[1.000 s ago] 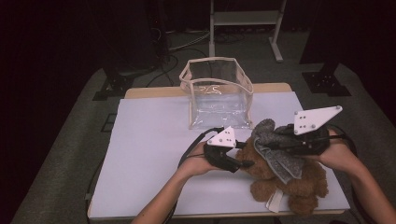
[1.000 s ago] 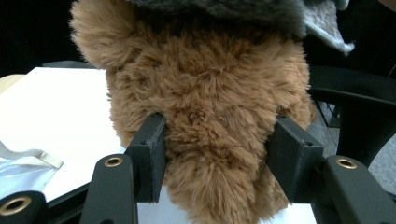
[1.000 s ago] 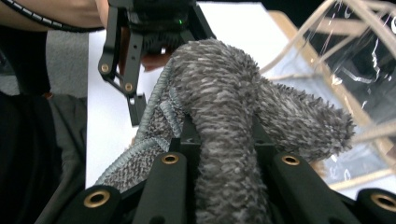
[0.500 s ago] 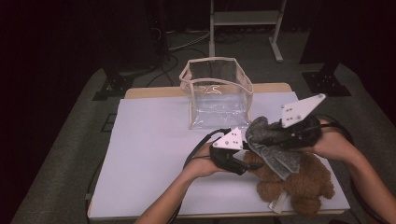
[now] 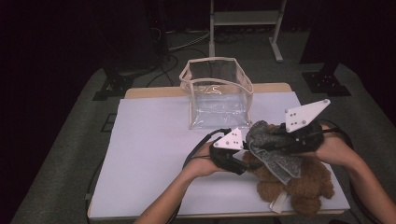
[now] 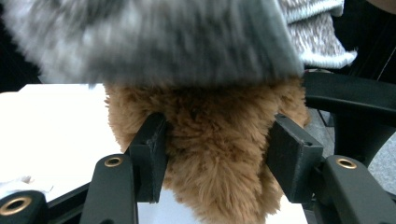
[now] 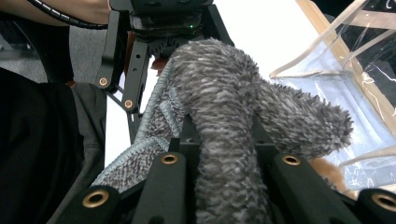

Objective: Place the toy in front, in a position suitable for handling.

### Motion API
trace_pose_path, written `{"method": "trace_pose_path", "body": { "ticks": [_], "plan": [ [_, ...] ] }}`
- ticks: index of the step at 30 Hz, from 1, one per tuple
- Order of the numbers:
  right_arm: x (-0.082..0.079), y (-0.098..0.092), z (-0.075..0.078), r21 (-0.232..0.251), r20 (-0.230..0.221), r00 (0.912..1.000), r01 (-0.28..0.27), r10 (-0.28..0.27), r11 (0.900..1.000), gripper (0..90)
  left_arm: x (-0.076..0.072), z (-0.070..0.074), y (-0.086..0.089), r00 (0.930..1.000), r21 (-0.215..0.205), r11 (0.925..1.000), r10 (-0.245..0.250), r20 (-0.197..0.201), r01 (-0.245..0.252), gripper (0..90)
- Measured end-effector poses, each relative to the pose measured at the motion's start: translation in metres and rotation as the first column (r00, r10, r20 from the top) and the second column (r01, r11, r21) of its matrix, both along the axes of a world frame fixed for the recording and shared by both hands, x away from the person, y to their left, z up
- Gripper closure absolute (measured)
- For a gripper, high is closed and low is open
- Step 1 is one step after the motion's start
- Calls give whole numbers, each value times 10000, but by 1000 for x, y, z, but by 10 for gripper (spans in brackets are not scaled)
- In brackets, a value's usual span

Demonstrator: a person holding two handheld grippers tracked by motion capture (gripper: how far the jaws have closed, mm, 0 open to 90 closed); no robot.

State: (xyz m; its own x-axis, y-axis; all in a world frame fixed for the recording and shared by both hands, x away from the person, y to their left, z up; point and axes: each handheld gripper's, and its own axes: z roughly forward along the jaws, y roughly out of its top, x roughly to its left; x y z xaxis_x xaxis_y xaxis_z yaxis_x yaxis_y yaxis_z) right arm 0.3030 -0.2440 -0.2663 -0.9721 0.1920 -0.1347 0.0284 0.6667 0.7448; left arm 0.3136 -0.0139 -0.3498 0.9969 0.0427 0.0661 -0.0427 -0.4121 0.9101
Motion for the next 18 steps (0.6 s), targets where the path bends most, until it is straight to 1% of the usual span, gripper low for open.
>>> {"method": "trace_pose_path", "body": {
  "ticks": [1, 3, 4, 6, 7, 10, 11, 12, 14, 16, 18],
  "plan": [
    [0, -3, 0, 72, -25, 10000, 83, -83, 9999, 734, 0, -1, 1, 10000, 10, 10000, 13, -3, -13, 429],
    [0, -18, 1, 369, -12, 9992, 410, -410, 9985, 734, 1, -2, 2, 10000, 17, 10000, 29, -38, -29, 429],
    [0, -23, 0, 432, -30, 9985, 552, -551, 9975, 733, 1, -2, 2, 10000, 30, 10000, 56, -62, -56, 428],
    [0, -40, -4, 722, -122, 9952, 975, -968, 9926, 733, 0, -3, 2, 9999, 29, 10000, 67, -96, -67, 427],
    [0, -46, -6, 805, -198, 9938, 1102, -1090, 9906, 733, 0, -4, 3, 10000, 115, 9999, 43, -49, -42, 427],
    [0, -65, -24, 1118, -528, 9863, 1614, -1563, 9805, 732, 0, -7, 7, 9999, 243, 9997, 83, -73, -81, 423],
    [0, -68, -29, 1206, -645, 9839, 1733, -1665, 9775, 732, 0, -9, 9, 9999, 331, 9994, 129, -113, -125, 422],
    [0, -73, -38, 1318, -792, 9806, 1886, -1794, 9732, 732, 0, -10, 12, 9998, 462, 9988, 152, -91, -147, 422],
    [0, -79, -52, 1399, -1012, 9763, 2046, -1915, 9688, 732, 0, -15, 17, 9996, 580, 9980, 260, -145, -251, 422],
    [1, -82, -67, 1305, -1165, 9722, 2179, -2034, 9672, 732, 0, -20, 23, 9990, 700, 9969, 365, -240, -347, 422],
    [0, -84, -77, 1473, -1383, 9681, 2287, -2089, 9623, 732, 1, -25, 30, 9982, 673, 9969, 443, -412, -415, 424]
  ]
}}
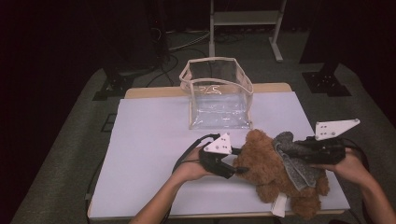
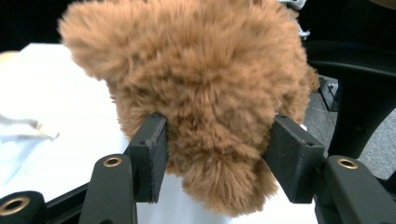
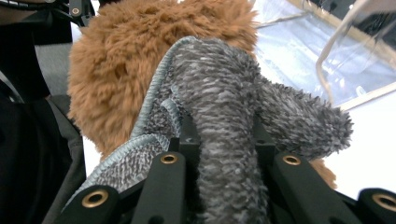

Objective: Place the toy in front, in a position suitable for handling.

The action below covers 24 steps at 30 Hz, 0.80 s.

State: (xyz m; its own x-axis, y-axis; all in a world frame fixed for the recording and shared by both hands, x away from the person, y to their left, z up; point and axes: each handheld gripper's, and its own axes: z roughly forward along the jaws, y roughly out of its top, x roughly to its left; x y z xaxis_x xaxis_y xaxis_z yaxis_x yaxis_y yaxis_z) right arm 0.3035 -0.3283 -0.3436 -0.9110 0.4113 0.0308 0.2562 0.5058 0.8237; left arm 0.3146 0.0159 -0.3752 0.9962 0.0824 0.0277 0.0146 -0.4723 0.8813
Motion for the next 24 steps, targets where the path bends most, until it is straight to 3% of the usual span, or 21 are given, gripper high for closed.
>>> {"method": "trace_pose_path", "body": {
  "ticks": [9, 14, 19, 21, 24],
  "plan": [
    [-2, 3, -9, -496, 3, 10000, 42, -42, 9988, 731, 0, -7, 16, 9996, 225, 9993, 295, -50, -294, 408],
    [-3, 31, -21, -871, -31, 9988, -498, 498, 9950, 730, 1, 1, 16, 9995, 144, 9994, 308, 123, -310, 400],
    [-6, 48, -16, -1202, 488, 9961, -672, 735, 9905, 728, -3, -1, 2, 9995, 461, 9989, -96, 296, 82, 394],
    [-9, 47, -12, -1242, 643, 9951, -667, 751, 9900, 727, -3, -5, -4, 9992, 687, 9975, -210, 329, 187, 394],
    [-15, 34, -4, -957, 778, 9945, -628, 704, 9934, 726, -3, -6, -5, 9995, 633, 9979, -182, 258, 166, 394]
  ]
}}
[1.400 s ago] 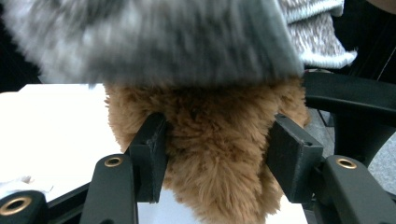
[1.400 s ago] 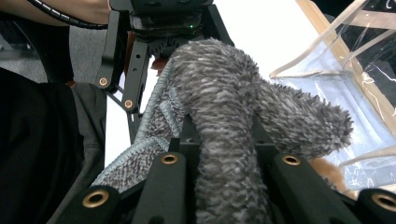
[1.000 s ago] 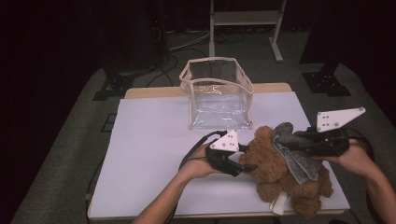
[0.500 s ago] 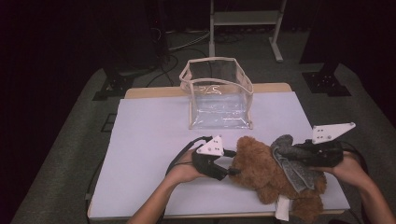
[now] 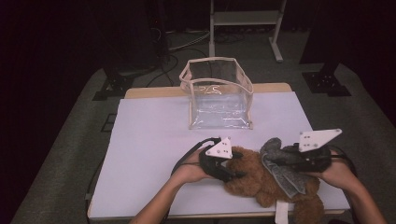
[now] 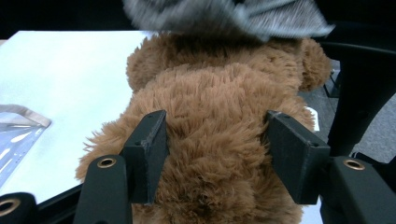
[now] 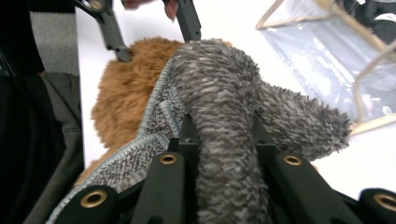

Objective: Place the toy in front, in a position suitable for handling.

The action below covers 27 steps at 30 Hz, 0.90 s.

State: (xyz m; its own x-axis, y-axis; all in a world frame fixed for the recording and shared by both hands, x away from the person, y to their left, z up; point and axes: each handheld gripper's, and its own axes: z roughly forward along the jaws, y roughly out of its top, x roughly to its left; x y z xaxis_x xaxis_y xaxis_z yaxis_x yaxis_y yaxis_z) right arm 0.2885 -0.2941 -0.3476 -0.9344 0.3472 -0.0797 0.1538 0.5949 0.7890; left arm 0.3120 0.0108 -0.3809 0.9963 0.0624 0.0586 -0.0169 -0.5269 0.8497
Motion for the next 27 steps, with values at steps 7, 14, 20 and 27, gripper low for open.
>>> {"method": "trace_pose_path", "body": {
  "ticks": [7, 14, 20, 27],
  "plan": [
    [-21, -47, 0, 181, -276, 9968, 754, -749, 9970, 726, 0, 1, 2, 10000, 111, 9999, -30, 27, 29, 392],
    [-20, -43, -21, 562, -578, 9949, 855, -823, 9948, 727, -5, 5, 6, 9998, 211, 9997, -137, 122, 134, 381],
    [-11, -19, -27, 670, -606, 9976, 369, -329, 9971, 730, -9, 7, 6, 9987, 407, 9986, -347, 381, 331, 370],
    [2, 6, -25, 340, -407, 9992, 66, -52, 9994, 729, -6, 3, 4, 9972, 983, 9950, -231, 715, 160, 379]
  ]
}}
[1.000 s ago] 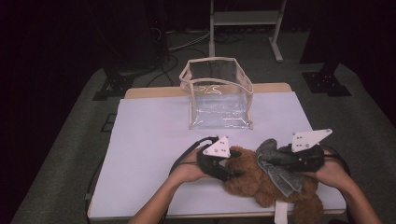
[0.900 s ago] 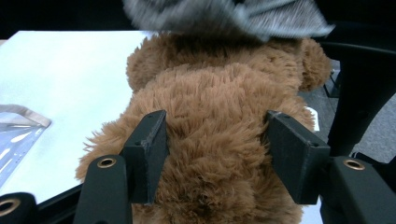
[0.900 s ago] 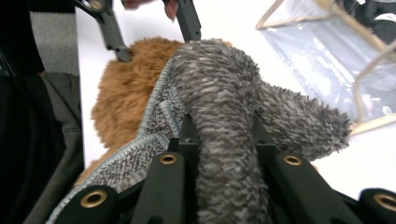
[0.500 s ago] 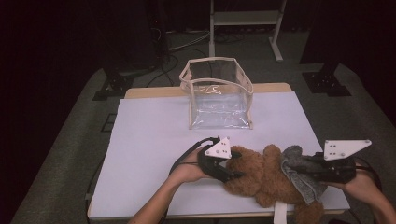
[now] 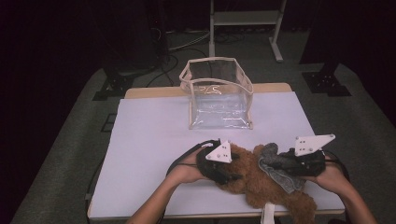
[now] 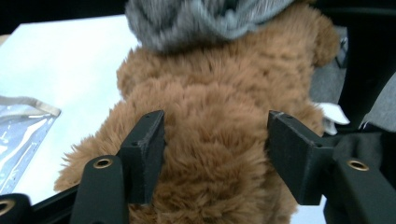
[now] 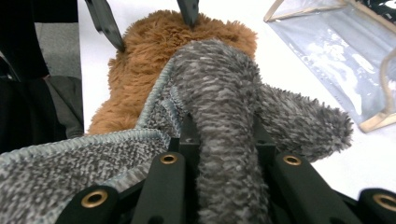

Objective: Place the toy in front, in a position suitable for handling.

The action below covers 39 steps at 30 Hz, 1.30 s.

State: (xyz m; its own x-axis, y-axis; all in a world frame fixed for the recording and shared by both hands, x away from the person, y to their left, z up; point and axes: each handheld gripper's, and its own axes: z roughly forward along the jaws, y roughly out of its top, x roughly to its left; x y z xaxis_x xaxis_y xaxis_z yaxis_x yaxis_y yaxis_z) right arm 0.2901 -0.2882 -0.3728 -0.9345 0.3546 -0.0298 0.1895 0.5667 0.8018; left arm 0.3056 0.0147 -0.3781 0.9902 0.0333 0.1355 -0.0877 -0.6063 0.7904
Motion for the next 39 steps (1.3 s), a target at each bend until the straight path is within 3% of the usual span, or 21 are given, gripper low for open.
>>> {"method": "trace_pose_path", "body": {
  "ticks": [2, 5, 8, 13, 18, 21, 24, 27, 32, 39],
  "plan": [
    [-2, -7, 6, 124, 128, 9999, 114, -116, 9999, 729, 0, -2, -4, 9997, 163, 9999, 15, 242, -19, 392],
    [-9, -23, 14, 565, 285, 9989, 350, -367, 9978, 728, 1, -2, -9, 9995, 226, 9997, 58, 321, -66, 411],
    [-18, -45, 17, 633, 354, 9958, 822, -845, 9946, 728, 1, -1, -10, 9994, 282, 9996, 65, 330, -74, 416],
    [-33, -74, 8, 571, 163, 9902, 1375, -1387, 9888, 728, 4, -1, -8, 9998, 204, 9998, 50, 214, -54, 416],
    [-47, -89, -10, 409, -173, 9862, 1654, -1648, 9854, 728, 4, 0, -8, 9997, 216, 9997, 58, 233, -63, 415],
    [-56, -95, -23, 662, -478, 9840, 1744, -1715, 9824, 728, 4, -1, -8, 9998, 146, 9999, 77, 193, -80, 415],
    [-58, -91, -35, 891, -629, 9826, 1797, -1745, 9797, 728, 5, 0, -8, 9998, 99, 9998, 144, 131, -145, 409],
    [-50, -79, -39, 1034, -632, 9847, 1681, -1621, 9803, 729, 5, 2, -3, 9997, 161, 9996, 212, 124, -214, 396],
    [-25, -49, -37, 989, -473, 9924, 1180, -1138, 9881, 730, 7, 4, 15, 9983, 267, 9980, 565, 114, -568, 390],
    [16, -4, -37, 886, -511, 9981, 380, -335, 9953, 729, 8, 4, 56, 9909, 374, 9902, 1347, -10, -1346, 386]
  ]
}}
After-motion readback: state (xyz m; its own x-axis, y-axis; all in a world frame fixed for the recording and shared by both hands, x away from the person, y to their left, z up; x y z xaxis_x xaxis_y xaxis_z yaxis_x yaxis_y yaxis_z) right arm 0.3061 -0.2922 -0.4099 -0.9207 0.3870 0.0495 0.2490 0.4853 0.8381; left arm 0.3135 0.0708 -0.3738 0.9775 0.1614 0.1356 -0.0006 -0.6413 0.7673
